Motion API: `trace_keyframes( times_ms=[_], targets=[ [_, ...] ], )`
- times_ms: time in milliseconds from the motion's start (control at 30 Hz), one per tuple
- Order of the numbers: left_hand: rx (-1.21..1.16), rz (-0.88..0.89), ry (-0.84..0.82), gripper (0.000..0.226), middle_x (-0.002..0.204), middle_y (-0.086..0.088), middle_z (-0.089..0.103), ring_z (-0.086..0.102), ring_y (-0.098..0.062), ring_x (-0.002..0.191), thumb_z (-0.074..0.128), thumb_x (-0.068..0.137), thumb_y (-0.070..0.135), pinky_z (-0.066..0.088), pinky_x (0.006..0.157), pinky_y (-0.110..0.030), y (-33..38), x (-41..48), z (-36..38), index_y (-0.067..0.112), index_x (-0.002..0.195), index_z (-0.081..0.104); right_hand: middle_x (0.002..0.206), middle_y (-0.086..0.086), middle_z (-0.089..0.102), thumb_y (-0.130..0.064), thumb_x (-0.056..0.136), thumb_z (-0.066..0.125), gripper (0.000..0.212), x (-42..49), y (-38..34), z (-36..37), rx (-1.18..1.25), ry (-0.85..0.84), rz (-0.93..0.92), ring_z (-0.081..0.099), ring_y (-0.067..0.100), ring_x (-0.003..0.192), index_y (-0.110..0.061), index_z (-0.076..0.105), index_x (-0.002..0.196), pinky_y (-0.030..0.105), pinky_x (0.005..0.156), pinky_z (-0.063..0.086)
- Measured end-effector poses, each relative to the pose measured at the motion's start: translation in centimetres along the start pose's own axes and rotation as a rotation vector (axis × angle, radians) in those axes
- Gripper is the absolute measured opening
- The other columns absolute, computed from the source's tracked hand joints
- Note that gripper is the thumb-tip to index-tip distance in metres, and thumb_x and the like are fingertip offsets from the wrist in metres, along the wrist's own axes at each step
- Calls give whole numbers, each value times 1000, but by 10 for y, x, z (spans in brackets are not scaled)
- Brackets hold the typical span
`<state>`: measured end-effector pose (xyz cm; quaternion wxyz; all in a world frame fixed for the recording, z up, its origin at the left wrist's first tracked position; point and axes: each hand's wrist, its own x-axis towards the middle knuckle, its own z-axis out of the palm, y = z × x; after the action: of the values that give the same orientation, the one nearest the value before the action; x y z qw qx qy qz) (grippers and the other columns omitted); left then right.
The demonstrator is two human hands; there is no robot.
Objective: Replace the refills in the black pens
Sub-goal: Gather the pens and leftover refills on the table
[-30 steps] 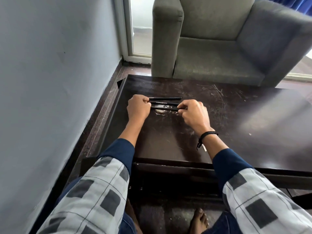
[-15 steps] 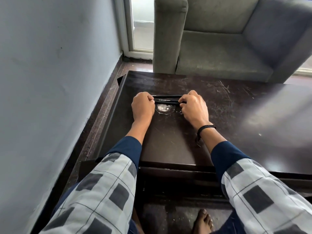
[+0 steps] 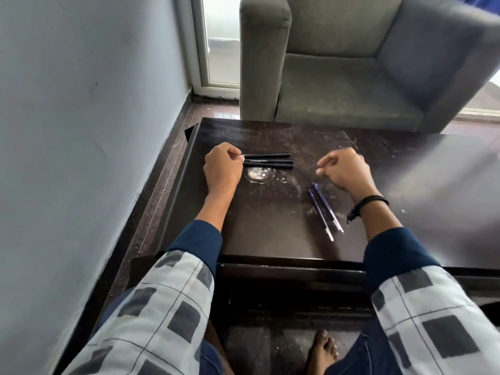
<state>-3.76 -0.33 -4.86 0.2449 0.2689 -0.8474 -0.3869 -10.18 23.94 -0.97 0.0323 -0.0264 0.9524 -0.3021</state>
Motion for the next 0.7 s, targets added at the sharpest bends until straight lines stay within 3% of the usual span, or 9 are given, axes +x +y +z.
trace_keyframes(
  times_ms=[167,333,533,700],
  targets=[
    [2,32,-48,9,93,4,73,67,-11,85,71,88,14,42,74,-20,7,-19,-9,21,94,75,101,1,76,-26,75,89,25,-32,26,-3,-46,-123,40,68,20,96,-27,78,98,23,82,45],
    [-29,2,-87,9,89,6,71,64,-8,82,73,87,15,43,75,-22,4,-40,-22,21,94,74,131,3,69,-23,72,91,63,-58,32,2,-173,-246,-42,64,21,122,-27,69,130,31,101,46],
    [-60,-8,-104,10,86,6,71,63,-8,81,75,85,17,41,73,-21,1,-55,-32,20,95,74,131,7,65,-21,79,86,50,-73,31,3,-167,-182,-88,63,23,119,-25,71,127,23,85,38],
    [-78,2,-102,11,85,7,70,65,-9,82,76,85,17,46,75,-23,3,-57,-34,20,95,74,124,5,66,-22,82,84,43,-74,33,3,-157,-140,-95,62,22,113,-25,72,123,24,83,37]
  ],
)
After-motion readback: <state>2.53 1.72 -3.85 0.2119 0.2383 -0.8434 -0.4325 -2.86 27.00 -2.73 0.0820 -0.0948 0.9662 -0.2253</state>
